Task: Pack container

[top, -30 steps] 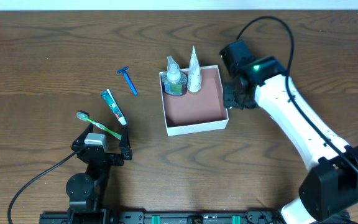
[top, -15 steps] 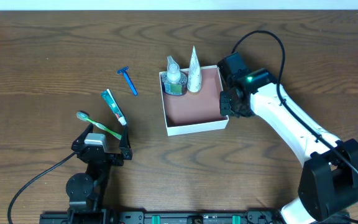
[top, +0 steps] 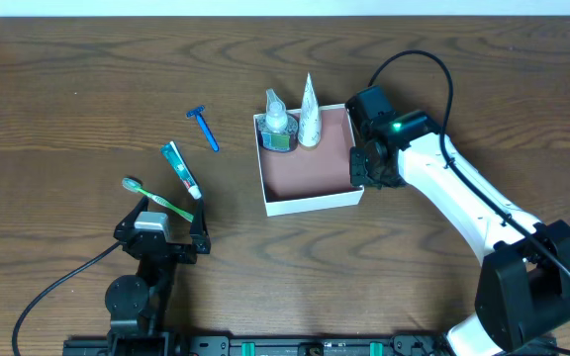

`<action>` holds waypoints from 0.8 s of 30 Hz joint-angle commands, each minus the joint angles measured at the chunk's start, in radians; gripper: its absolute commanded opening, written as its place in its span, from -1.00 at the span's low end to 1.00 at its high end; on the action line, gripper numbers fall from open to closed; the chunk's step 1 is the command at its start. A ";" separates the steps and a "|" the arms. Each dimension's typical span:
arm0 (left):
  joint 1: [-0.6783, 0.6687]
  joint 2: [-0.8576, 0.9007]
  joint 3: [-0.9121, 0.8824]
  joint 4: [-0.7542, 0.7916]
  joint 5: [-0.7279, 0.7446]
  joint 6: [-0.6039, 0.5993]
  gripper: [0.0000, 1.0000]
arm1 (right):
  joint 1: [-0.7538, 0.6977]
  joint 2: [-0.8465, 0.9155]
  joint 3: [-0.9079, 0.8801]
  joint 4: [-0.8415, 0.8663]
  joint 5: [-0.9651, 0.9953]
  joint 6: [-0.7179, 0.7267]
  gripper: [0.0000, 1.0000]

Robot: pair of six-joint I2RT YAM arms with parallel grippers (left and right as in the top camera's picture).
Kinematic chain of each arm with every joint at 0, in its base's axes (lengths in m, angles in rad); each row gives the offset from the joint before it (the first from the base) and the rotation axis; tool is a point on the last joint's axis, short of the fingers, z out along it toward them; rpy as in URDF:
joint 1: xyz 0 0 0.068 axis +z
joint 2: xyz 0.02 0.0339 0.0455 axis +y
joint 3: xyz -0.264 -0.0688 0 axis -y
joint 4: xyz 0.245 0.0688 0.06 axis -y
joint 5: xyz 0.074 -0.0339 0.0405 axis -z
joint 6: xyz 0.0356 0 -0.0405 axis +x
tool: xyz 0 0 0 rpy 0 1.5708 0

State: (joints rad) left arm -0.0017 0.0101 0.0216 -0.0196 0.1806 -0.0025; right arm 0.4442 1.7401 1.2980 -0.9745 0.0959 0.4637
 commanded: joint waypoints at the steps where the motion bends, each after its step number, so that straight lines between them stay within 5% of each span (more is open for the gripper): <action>1: 0.003 -0.006 -0.018 -0.032 0.018 0.006 0.96 | 0.026 -0.002 -0.032 -0.003 -0.010 0.014 0.01; 24: 0.003 -0.006 -0.018 -0.032 0.018 0.006 0.96 | 0.085 -0.002 -0.051 0.006 -0.057 0.037 -0.03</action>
State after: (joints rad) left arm -0.0017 0.0101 0.0216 -0.0196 0.1806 -0.0025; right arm 0.5129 1.7401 1.2552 -0.9707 0.0586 0.4870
